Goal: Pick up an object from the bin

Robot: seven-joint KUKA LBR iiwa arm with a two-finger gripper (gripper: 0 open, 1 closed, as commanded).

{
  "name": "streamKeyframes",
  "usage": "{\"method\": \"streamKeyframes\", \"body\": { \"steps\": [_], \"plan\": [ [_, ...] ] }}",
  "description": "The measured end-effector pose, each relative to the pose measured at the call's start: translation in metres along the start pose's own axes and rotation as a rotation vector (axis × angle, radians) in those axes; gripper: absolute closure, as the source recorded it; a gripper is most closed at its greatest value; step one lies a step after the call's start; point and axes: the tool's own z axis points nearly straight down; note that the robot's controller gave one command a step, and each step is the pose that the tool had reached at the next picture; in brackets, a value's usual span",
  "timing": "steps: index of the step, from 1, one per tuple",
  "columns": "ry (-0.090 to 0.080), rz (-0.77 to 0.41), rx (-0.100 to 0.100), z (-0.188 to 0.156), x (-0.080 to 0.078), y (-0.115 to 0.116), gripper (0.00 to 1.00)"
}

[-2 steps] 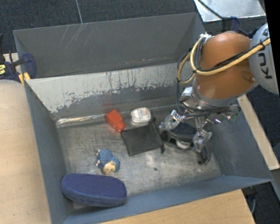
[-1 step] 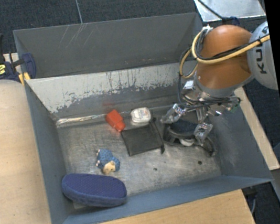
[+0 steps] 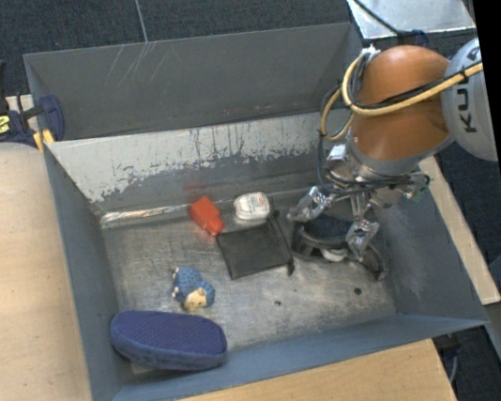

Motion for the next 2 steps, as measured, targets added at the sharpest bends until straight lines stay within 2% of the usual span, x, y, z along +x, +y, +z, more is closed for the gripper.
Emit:
{"method": "streamKeyframes", "body": {
  "steps": [1,2],
  "plan": [
    [-0.005,-0.070,0.026,-0.156,0.008,-0.039,1.00],
    [-0.002,-0.245,0.012,-0.130,0.035,-0.037,1.00]
  ]
}}
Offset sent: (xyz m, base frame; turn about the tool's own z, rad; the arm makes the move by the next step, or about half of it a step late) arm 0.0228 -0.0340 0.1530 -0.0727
